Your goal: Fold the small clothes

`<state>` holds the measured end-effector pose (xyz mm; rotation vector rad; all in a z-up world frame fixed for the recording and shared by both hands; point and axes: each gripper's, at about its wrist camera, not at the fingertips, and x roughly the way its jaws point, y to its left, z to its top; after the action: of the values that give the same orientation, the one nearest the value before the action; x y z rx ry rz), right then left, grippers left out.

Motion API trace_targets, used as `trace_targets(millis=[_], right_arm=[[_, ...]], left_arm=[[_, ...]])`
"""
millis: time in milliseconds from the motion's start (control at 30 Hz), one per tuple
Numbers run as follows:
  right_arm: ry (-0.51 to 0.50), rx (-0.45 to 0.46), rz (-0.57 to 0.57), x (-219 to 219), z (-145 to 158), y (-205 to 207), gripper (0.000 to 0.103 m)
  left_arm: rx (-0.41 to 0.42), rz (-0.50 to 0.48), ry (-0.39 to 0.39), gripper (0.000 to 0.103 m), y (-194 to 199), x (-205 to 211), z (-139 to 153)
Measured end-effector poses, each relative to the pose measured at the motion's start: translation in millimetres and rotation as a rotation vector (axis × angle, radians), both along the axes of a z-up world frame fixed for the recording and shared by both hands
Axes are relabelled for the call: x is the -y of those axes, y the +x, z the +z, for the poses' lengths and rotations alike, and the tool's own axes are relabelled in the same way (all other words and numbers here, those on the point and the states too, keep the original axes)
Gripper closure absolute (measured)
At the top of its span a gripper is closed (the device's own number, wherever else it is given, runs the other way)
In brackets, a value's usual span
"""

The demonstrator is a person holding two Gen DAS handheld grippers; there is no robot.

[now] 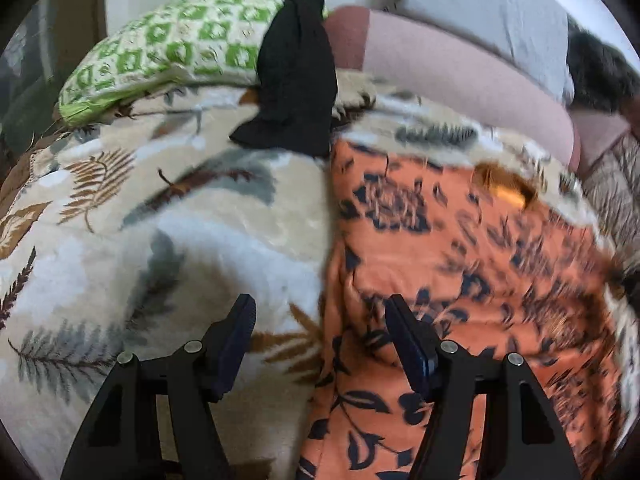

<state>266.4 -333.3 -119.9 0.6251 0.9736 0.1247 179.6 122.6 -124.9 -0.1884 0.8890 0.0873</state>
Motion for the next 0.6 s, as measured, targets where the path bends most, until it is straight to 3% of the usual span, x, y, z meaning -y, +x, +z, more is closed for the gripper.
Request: trace_targets(millis=[100,167,233,267,300,333,433,500,533,567,600], right_arm=[[-0.068,-0.118,0.022,2,-35,2,0.091],[-0.046,-0.074,-0.018,10,-34,-7,0.085],[-0.077,-0.019,-0.085,20,-17,-19,0.066],[-0.072,0.011,-0.103,23,-9,-23,0.048],[-0.058,0.054,-0.11,24,1,-25,0.039],[-0.046,0.086,-0.102,22,9,-25,0.039],[0.065,0.144,0.035,6,19,-13,0.036],[0.162,0.075,0.113,-1,-5,7,0.03],[0.154,0.006,0.112,1,-26,17,0.03],[0.13,-0.073,0.072,9,-49,24,0.038],[0.176,-0.069,0.014,20,-55,19,0.055]], left_arm=[[0.026,-0.032,-0.021,0.035,6,11,13],[0.033,-0.069,0.013,0.032,17,23,14],[-0.005,-0.086,0.064,0.032,31,32,2],[-0.052,-0.086,0.091,0.032,41,34,-9],[-0.124,-0.082,0.119,0.032,51,36,-26],[-0.175,-0.079,0.121,0.03,56,35,-39],[-0.138,-0.052,0.115,0.023,52,31,-41],[-0.154,-0.05,0.111,0.023,52,31,-40],[-0.162,-0.05,0.107,0.023,52,30,-37],[-0.163,-0.053,0.107,0.023,49,30,-31],[-0.137,-0.059,0.112,0.023,41,28,-20]])
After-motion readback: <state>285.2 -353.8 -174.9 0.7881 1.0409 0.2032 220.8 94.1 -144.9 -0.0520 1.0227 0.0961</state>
